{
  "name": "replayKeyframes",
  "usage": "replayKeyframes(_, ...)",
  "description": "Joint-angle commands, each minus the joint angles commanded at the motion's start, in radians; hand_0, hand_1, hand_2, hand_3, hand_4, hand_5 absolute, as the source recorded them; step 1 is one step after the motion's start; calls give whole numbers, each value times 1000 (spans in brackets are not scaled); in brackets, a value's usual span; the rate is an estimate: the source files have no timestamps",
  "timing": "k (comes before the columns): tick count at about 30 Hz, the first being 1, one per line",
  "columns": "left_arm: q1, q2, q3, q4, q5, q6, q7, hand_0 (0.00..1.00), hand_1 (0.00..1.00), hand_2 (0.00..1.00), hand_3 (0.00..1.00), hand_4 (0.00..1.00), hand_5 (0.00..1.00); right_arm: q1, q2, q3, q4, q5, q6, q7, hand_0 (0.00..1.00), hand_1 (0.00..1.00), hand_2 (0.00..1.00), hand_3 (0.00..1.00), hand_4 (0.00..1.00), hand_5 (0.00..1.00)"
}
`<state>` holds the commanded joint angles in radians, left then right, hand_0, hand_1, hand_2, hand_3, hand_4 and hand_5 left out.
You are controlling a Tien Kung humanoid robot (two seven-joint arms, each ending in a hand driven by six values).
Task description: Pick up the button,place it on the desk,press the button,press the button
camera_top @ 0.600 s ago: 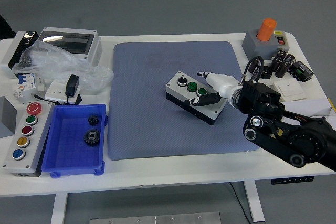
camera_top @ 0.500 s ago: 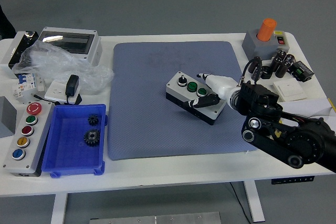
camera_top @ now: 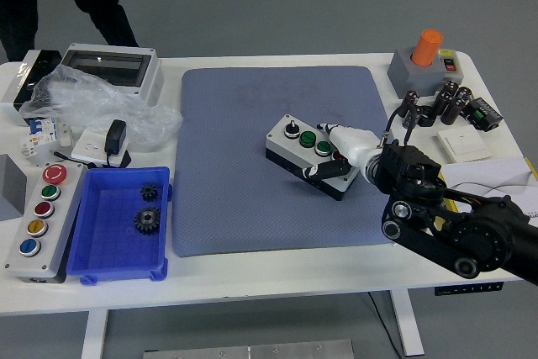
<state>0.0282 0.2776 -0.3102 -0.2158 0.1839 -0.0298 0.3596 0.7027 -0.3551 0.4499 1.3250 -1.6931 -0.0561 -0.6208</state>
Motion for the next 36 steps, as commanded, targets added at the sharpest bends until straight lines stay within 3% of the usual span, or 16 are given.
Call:
replayKeyframes(1,0,0,0,0,0,1,-1,699,733,698,699,626,412,0,0,-2,0,-3,-5,-2,560,859,998,998,998,476)
replayKeyframes(2,0,0,0,0,2,2,-2,699,732,698,693,618,408,0,1,-5,1,-7,-13,-4,356,687,914,998,998,389)
replayKeyframes(7,-2,0,-1,0,5,7,-8,699,732,698,693,618,408,2,1,-17,1,-25,-48,-11,356,687,914,998,998,389)
replayKeyframes(8,-2,0,-1,0,5,8,-9,699,732,697,687,610,401,2,1,-19,0,-27,-52,-12,298,616,818,998,963,341)
replayKeyframes(13,-2,-2,-1,0,6,10,-12,699,732,697,687,610,401,4,2,-33,-2,-37,-68,-15,298,616,818,998,963,341)
replayKeyframes(14,-2,-2,0,0,5,10,-12,700,731,696,682,602,400,4,2,-36,-2,-38,-70,-15,222,509,646,760,830,241)
replayKeyframes(19,-2,-3,-4,0,9,14,-15,700,731,696,682,602,400,7,2,-46,-2,-47,-82,-14,222,509,646,760,830,241)
replayKeyframes(20,-3,-3,-4,0,8,14,-16,700,732,696,682,600,400,7,2,-48,-2,-49,-86,-13,206,466,592,621,767,224)
replayKeyframes(25,-3,-2,-6,0,10,19,-22,700,732,696,682,600,400,9,1,-56,1,-61,-101,-9,206,466,592,621,767,224)
replayKeyframes(26,-3,-2,-6,0,11,20,-23,701,732,695,681,598,403,9,0,-57,2,-64,-104,-7,202,443,546,470,757,262)
replayKeyframes(31,-4,-1,-7,0,12,27,-29,701,732,695,681,598,403,13,-4,-67,12,-80,-126,13,202,443,546,470,757,262)
replayKeyframes(32,-5,-1,-7,0,12,27,-30,701,732,695,681,601,407,14,-5,-70,15,-83,-129,18,197,447,544,380,677,231)
replayKeyframes(36,-4,-2,-8,0,14,32,-35,701,732,695,681,601,407,24,-14,-88,27,-94,-152,57,197,447,544,380,677,231)
